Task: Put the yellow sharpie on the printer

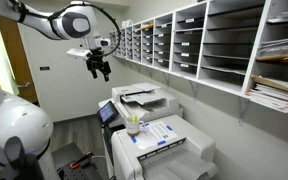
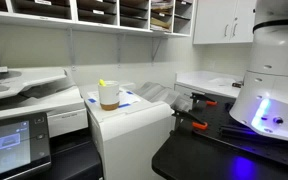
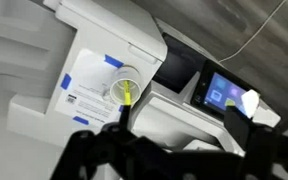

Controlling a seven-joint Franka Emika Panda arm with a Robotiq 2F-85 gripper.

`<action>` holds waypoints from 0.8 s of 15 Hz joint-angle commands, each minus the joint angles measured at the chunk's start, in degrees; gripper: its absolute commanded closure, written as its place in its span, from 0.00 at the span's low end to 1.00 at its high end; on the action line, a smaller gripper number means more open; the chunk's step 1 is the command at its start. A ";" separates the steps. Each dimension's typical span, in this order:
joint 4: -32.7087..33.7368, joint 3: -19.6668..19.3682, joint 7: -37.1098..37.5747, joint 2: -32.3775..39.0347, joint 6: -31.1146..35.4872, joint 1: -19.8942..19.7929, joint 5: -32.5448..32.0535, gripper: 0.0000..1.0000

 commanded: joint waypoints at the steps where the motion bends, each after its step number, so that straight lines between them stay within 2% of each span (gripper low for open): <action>1: 0.17 -0.09 0.07 0.04 -0.20 0.09 -0.10 0.00; 6: 0.17 -0.09 0.07 0.04 -0.20 0.09 -0.10 0.00; 7: 0.01 1.04 4.88 0.77 1.40 -1.68 0.48 0.00; 9: -0.33 0.98 9.58 2.33 2.95 -3.50 1.09 0.00; 10: -0.57 -0.48 7.57 3.54 3.10 -3.06 1.25 0.00; 12: -3.69 -1.74 1.90 4.90 11.18 -3.09 -0.73 0.00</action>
